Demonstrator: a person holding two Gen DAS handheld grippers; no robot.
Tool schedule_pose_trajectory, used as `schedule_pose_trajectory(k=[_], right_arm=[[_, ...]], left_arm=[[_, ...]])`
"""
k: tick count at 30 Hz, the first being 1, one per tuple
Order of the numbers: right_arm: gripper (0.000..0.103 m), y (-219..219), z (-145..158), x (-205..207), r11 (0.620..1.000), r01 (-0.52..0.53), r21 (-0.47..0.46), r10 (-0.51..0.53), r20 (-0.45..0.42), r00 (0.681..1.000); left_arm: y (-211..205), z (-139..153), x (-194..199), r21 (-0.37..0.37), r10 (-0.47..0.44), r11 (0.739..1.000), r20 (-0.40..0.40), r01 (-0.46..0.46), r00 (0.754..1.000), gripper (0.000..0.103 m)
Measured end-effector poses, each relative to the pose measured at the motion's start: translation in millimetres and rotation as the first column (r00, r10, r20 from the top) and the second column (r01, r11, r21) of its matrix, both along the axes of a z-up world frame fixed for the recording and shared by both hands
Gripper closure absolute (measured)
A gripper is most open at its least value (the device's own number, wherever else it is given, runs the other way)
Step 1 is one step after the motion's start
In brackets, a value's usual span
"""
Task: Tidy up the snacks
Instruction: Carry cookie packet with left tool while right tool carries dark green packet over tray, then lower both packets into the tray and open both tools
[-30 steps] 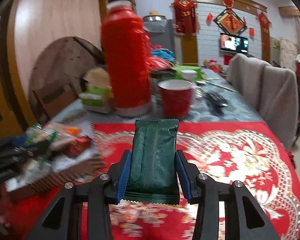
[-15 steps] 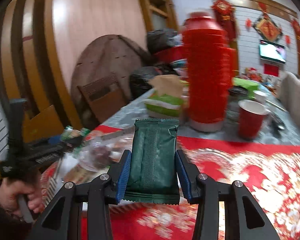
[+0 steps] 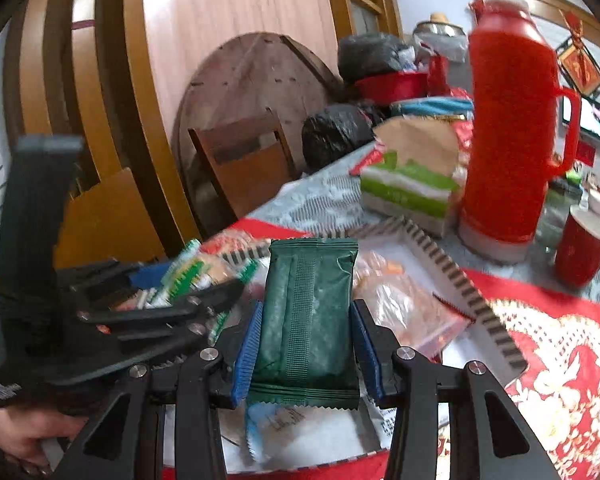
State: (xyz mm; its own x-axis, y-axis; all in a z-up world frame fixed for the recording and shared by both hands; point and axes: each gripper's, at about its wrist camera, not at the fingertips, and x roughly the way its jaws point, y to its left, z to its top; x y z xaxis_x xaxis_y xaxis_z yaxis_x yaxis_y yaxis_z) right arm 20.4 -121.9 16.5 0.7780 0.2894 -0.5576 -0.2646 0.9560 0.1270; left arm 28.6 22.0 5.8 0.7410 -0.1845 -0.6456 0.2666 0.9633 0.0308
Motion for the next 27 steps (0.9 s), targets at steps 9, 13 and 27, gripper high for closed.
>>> schedule_pose_trajectory(k=[9,13,27], right_arm=[[0.06,-18,-4,2,0.999,0.031,0.025,-0.031,-0.022,0.999],[0.06,-11,-3,-3,1.0,0.005,0.009,-0.004,-0.015,1.0],[0.06,-8,-5,-4,1.0,0.01,-0.013,-0.01,-0.019,1.0]], left_arm=[[0,-5,5,0.012,0.01,1.0,-0.012,-0.01,1.0,0.053],[-1,-5,4,0.012,0.011,1.0,-0.013,-0.011,1.0,0.053],[-2,-5,4,0.012,0.013,1.0,-0.013,-0.013,1.0,0.053]])
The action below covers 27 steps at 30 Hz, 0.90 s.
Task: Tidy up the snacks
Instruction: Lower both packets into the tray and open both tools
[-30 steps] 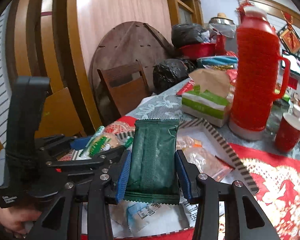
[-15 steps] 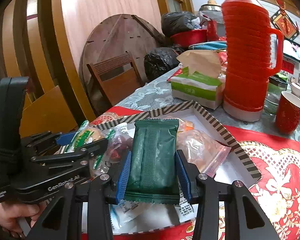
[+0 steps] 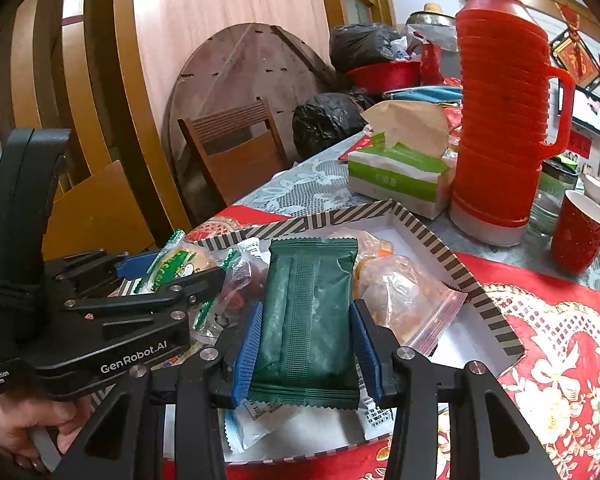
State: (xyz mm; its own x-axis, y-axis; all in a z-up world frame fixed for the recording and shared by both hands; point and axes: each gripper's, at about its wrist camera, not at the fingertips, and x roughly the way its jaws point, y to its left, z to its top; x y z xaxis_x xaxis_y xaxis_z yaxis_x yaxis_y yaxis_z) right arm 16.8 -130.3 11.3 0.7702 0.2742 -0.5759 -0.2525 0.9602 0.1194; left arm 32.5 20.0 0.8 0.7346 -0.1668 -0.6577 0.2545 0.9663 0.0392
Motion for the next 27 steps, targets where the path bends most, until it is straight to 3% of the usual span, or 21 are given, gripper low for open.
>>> schedule_pose_trajectory(k=[27], right_arm=[[0.06,-0.6,2.3,-0.7,1.0,0.004,-0.002,-0.004,0.0,1.0]], left_arm=[[-0.5,-0.4,-0.3,0.002,0.0,1.0,0.001,0.0,1.0,0.053]])
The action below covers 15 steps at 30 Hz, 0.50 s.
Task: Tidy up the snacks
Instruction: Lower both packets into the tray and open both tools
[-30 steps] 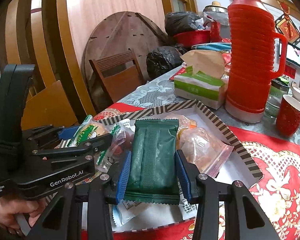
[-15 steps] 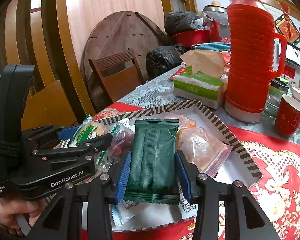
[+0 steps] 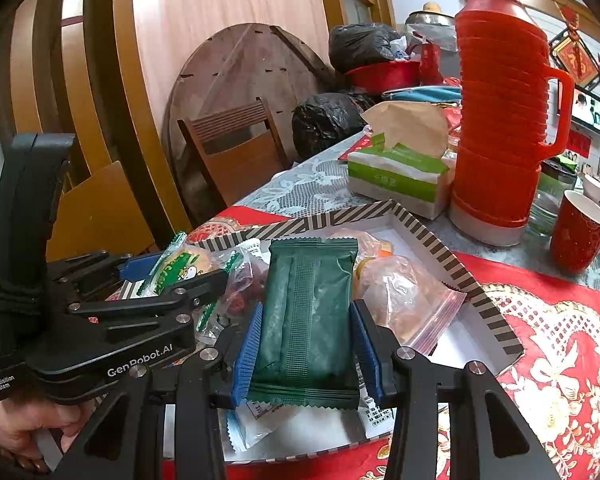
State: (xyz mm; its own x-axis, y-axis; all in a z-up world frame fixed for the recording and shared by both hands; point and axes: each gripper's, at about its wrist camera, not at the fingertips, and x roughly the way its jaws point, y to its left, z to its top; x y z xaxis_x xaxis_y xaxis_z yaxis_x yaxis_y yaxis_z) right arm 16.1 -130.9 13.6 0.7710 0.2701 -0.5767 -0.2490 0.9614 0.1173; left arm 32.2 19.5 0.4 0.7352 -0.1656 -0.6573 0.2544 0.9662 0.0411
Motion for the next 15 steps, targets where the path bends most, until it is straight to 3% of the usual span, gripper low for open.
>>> schedule_pose_trajectory(k=[7,9,11,15], right_arm=[[0.06,0.7,0.8,0.8,1.0,-0.002,0.014,0.002,0.0,1.0],[0.053,-0.9,1.9,0.2,0.999,-0.003,0.035,0.003,0.006,1.0],[0.052,-2.6,3.6,-1.2,0.999,0.004,0.04,-0.005,0.015,1.0],[0.052,-6.6,7.3,-3.0,0.998,0.013,0.067,-0.015,0.029,0.999]], left_arm=[[-2.6,-0.5,-0.1,0.01,-0.009,1.0,0.003,0.009,1.0,0.051],[-5.5,-1.8,0.8,0.023,-0.011,1.0,0.0,0.011,1.0,0.045],[-6.3,-3.2,1.4,0.029,-0.01,1.0,-0.005,0.01,1.0,0.038],[-3.4,-3.6,2.5,0.018,-0.006,1.0,-0.011,0.006,1.0,0.035]])
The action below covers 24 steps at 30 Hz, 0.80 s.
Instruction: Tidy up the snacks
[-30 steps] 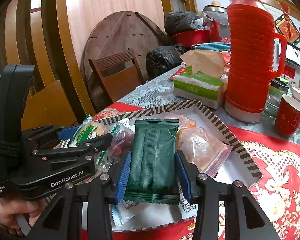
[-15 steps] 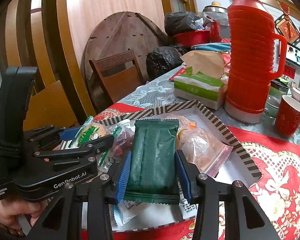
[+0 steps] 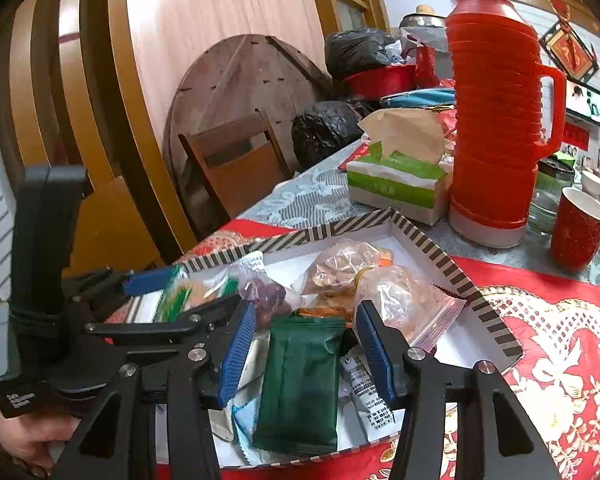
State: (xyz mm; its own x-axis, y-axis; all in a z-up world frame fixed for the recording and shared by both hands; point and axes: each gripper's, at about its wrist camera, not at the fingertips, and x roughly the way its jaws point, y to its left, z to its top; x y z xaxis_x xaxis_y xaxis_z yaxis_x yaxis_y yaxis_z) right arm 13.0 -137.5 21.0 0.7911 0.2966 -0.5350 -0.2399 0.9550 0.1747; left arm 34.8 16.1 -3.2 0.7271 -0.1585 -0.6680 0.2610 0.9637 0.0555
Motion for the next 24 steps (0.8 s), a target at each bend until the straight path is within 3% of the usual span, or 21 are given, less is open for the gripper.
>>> schedule_pose_trajectory(k=[7,11,13,18,22,24], right_arm=[[0.052,-6,15,-7,1.0,0.0,0.014,-0.001,0.042,0.999],[0.049,-17,37,-19,1.0,0.001,0.027,-0.004,0.104,0.995],[0.044,-24,46,-26,1.0,0.001,0.029,-0.005,0.134,0.991],[0.015,-39,58,-53,1.0,0.023,0.018,-0.027,0.214,0.976],[0.013,-36,42,-59,0.999,-0.003,-0.037,0.007,0.117,0.993],[0.013,-29,32,-62,0.995,-0.022,-0.092,0.027,0.054,0.998]], left_arm=[[5,1,2,-0.021,0.017,1.0,-0.012,-0.017,1.0,0.016],[7,12,-3,-0.076,-0.011,0.997,0.022,0.012,1.0,0.014],[8,20,-10,-0.097,-0.024,0.995,0.061,0.03,0.998,0.014],[9,41,-29,-0.102,-0.021,0.994,0.19,0.041,0.982,0.014],[13,40,-28,-0.206,-0.047,0.976,0.127,0.073,0.991,0.014],[13,36,-31,-0.195,-0.03,0.98,0.09,0.047,0.995,0.014]])
